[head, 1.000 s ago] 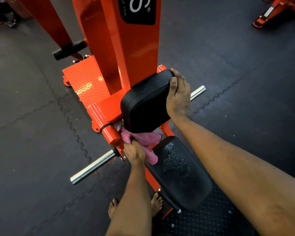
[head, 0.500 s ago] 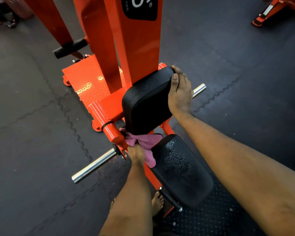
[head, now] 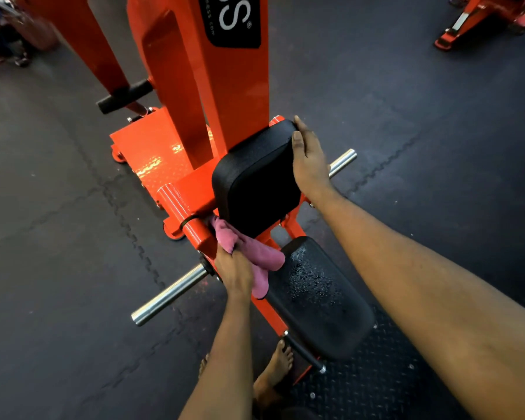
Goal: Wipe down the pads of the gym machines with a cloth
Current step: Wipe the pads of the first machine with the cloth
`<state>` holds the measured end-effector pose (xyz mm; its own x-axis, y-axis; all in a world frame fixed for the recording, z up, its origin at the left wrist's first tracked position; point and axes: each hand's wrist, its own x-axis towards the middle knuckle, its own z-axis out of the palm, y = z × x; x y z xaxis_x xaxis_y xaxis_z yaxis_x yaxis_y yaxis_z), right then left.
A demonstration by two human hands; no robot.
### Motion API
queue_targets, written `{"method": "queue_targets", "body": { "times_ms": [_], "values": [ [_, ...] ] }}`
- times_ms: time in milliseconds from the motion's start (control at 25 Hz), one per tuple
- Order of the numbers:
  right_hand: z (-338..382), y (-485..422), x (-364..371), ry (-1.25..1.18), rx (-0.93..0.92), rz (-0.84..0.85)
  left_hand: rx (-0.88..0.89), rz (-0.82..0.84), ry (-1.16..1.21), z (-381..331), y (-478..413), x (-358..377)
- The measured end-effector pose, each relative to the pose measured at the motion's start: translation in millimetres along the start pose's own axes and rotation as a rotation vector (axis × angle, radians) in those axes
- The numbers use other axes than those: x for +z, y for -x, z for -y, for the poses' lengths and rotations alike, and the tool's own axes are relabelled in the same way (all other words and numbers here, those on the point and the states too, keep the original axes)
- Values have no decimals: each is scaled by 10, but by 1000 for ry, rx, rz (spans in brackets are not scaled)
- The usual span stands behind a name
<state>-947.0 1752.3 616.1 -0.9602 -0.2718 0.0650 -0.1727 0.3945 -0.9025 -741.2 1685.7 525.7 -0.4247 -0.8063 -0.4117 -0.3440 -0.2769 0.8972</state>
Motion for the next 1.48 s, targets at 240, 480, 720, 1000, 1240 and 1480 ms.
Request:
{"method": "queue_targets", "body": {
  "times_ms": [240, 480, 720, 1000, 1240, 1480],
  "values": [
    [-138, 722, -270, -241, 85, 187, 452, -36, -65, -830, 359, -231],
    [221, 1454, -418, -447, 180, 663, 552, 304, -289, -1212, 614, -353],
    [-51, 2227, -399, -416, 259, 342, 293, 828, -368, -1078, 602, -424],
    [-631, 3053, 45, -450, 669, -562, 254, 1160, -633, -267, 218, -330],
    [-1066, 3462, -204, 199, 494, -827, 522, 1044, -836, 579, -276, -210],
    [-2413, 3431, 296, 868, 644, -49, 599, 872, -1031, 1751, -847, 136]
  ]
}}
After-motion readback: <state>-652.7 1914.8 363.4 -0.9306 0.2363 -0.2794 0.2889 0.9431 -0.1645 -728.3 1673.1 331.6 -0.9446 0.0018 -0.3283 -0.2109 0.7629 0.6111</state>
